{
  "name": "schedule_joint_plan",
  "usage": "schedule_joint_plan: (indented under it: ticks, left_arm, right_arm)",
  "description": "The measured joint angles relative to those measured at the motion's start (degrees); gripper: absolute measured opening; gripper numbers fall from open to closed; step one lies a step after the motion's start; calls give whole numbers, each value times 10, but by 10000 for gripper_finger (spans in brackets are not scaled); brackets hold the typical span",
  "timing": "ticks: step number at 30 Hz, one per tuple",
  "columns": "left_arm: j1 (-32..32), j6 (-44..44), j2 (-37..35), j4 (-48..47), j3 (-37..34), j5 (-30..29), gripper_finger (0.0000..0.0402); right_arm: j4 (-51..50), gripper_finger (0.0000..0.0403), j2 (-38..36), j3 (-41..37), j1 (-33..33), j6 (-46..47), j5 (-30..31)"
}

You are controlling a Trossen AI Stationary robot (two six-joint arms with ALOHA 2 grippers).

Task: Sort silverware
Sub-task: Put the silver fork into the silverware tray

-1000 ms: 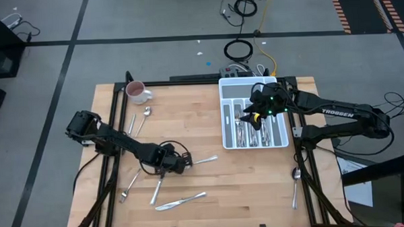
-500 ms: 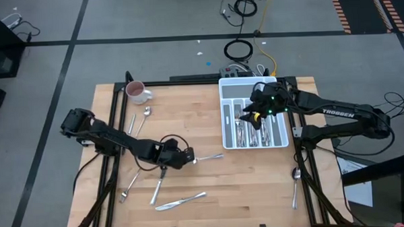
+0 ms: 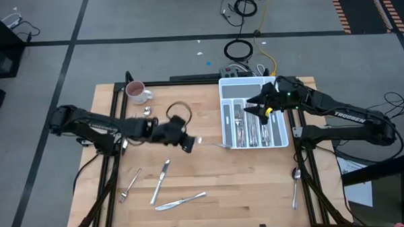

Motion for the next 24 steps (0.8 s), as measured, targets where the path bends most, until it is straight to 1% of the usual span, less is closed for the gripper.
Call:
schedule_joint_plan:
  ticks: [2, 4, 11, 14, 17, 21, 24]
  left_arm:
    - [36, 102, 0, -5, 24, 34, 1]
    - [79, 185, 5, -6, 47, 70, 1]
    - [214, 423, 42, -6, 147, 208, 0]
    - [251, 523, 82, -7, 204, 251, 0]
    - [272, 622, 133, -17, 272, 276, 0]
    - [298, 743, 218, -80, 377, 324, 0]
    - [312, 829, 282, -137, 458, 350, 0]
  right_arm:
    - [0, 235, -9, 0, -5, 0, 0]
    - [-1, 235, -16, 0, -9, 2, 0]
    - [0, 235, -27, 0, -17, 21, 0]
    - [0, 235, -27, 0, -17, 30, 0]
    - [1, 235, -27, 0, -17, 34, 0]
    - [1, 235, -27, 0, -17, 50, 0]
    - [1, 235, -28, 0, -17, 58, 0]
